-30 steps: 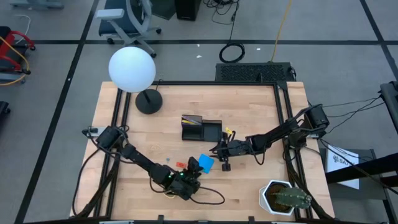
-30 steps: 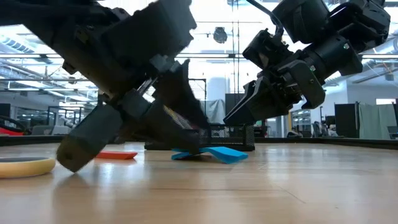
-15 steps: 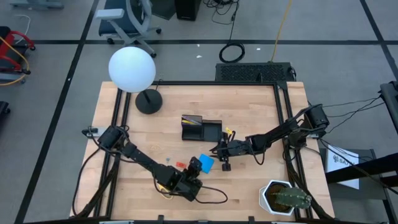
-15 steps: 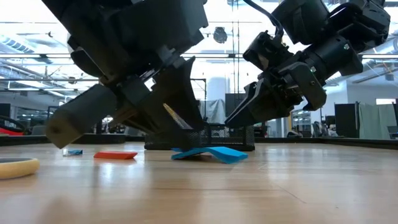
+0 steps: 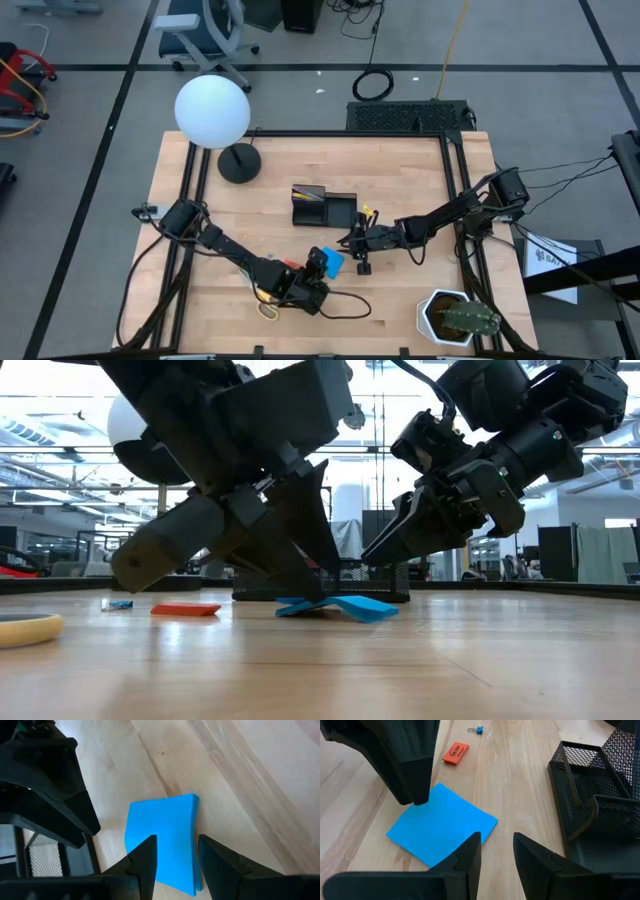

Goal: Pick and place office supplies into organizer
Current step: Put the blue sticky note into the desk organizer

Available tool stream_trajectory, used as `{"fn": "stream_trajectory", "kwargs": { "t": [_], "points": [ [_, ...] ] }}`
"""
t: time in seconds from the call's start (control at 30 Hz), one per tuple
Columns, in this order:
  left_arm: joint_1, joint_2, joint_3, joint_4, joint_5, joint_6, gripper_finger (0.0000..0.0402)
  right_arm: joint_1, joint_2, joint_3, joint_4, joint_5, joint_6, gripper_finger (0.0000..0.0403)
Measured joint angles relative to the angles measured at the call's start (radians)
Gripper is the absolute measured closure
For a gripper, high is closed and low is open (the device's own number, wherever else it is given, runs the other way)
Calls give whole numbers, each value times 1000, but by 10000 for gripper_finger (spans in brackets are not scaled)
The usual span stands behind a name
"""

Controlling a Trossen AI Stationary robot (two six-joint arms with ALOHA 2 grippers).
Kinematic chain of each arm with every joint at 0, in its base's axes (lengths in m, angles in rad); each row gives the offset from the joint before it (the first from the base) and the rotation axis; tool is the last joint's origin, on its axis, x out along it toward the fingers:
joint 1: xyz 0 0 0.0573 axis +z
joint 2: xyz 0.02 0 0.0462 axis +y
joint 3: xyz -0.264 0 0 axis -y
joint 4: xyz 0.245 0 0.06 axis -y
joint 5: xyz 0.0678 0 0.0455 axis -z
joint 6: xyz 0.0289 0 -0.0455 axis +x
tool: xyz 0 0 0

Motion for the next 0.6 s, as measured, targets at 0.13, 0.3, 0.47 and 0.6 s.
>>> {"fn": "stream_trajectory", "kwargs": {
  "t": [0.13,0.3,0.47,0.6],
  "points": [
    [3,0,0,8,23,0,257,0,0,0,0,0,0,298],
    [1,0,0,13,37,1,257,0,0,0,0,0,0,298],
    [5,0,0,20,36,1,256,0,0,0,0,0,1,298],
    [9,6,0,38,45,8,256,0,0,0,0,0,4,298]
  ]
}}
